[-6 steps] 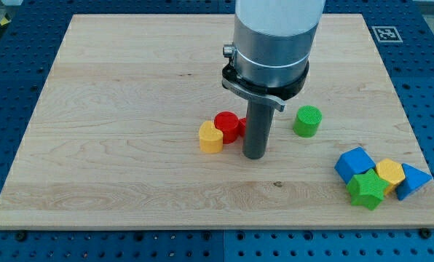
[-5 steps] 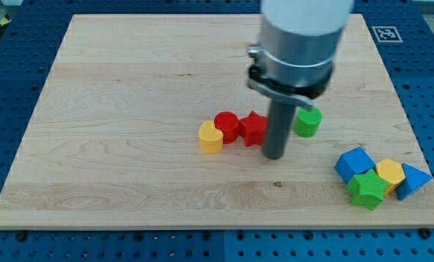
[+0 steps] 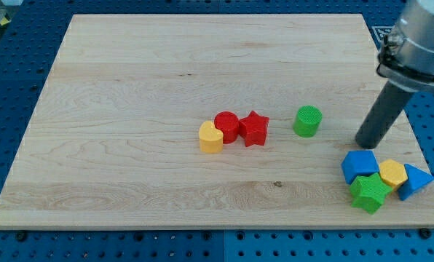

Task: Nudge the cube towards the red star slightly

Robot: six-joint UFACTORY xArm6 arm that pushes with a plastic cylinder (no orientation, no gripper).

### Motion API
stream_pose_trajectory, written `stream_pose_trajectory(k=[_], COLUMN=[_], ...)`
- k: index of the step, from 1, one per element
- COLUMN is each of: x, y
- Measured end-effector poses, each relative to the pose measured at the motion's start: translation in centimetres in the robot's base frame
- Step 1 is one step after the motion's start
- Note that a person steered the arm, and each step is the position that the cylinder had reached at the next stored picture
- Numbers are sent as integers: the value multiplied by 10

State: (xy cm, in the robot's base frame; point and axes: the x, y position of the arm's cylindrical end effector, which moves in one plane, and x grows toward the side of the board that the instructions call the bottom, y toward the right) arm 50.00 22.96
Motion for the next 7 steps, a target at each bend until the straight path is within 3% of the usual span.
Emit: stream_pose_trajectory(k=[2,3,4,5,7], x=[14,47,88,97,93], y=[103,115,94,34,20])
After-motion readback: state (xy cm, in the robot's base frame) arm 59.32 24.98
